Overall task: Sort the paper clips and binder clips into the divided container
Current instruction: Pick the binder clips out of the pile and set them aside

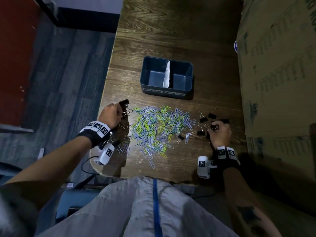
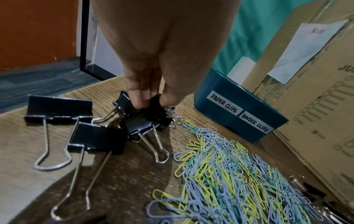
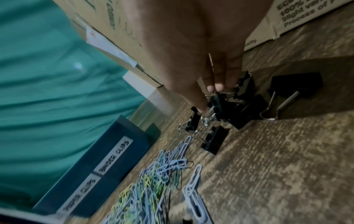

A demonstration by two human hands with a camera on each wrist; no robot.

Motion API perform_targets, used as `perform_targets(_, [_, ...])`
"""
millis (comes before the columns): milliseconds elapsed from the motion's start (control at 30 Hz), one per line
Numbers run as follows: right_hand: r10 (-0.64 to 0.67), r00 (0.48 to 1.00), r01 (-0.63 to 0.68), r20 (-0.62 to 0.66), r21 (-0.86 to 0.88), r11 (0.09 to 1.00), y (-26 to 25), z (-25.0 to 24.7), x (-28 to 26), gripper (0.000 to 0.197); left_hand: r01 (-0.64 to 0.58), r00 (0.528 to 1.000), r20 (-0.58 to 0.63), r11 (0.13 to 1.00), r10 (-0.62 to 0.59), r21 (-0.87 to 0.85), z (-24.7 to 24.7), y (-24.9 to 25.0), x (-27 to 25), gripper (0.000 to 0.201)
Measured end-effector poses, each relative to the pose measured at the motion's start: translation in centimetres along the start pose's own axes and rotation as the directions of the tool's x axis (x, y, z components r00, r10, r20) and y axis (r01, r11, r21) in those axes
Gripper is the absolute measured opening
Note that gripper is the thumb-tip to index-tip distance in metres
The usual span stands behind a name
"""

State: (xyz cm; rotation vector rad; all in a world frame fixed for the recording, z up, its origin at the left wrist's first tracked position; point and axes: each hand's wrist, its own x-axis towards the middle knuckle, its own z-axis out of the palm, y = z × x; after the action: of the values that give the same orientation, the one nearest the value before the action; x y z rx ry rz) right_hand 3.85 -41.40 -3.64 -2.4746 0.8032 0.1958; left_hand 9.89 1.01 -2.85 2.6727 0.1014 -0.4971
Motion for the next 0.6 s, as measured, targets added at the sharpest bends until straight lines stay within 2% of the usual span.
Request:
perform_targets(100, [-0.115, 0.993, 0.114, -0.023, -0.052, 0.992, -0.7, 0.3, -1.2, 0.023, 0.007, 1.000, -0.022, 1.000, -0.007, 0.008, 0.2, 0.4, -0.6, 0.013])
perform_targets(167, [-0.218, 0.975, 0.220, 0.052, -0.028, 0.975, -1.3, 0.9, -2.6, 0.022, 0.017, 0.999, -0.029, 0.998, -0.015, 0.064, 0.3, 0.8, -1.1, 0.013])
perform_targets(233, [-0.364, 0.923, 0.366, 0.122, 0.007, 0.931, -1.7, 2.2, -4.0, 0.023, -0.024, 0.998, -0.054, 0.992, 0.031, 0.126, 0.4, 1.3, -1.7, 0.015])
perform_targets(300, [-0.448, 0.875, 0.458, 0.185, -0.013, 0.889, -1.8, 3.7, -5.2, 0.025, -0.107, 0.989, -0.080, 0.977, 0.123, 0.185, 0.9, 2.2, -2.1, 0.020])
perform_targets(400, [-0.475, 0.845, 0.506, 0.246, -0.084, 0.858, -2.3, 5.2, -6.5, 0.033, -0.267, 0.956, -0.055, 0.931, 0.289, 0.250, 2.0, 4.0, -2.8, 0.026])
perform_targets(467, [-0.499, 0.825, 0.544, 0.265, -0.136, 0.828, -2.7, 5.7, -7.1, 0.035, -0.341, 0.936, -0.004, 0.908, 0.353, 0.244, 3.0, 5.3, -3.0, 0.035])
perform_targets(600, [-0.456, 0.851, 0.508, 0.259, -0.192, 0.839, -3.3, 6.0, -8.1, 0.027, -0.344, 0.939, 0.128, 0.899, 0.320, 0.271, 5.1, 7.4, -2.6, 0.059])
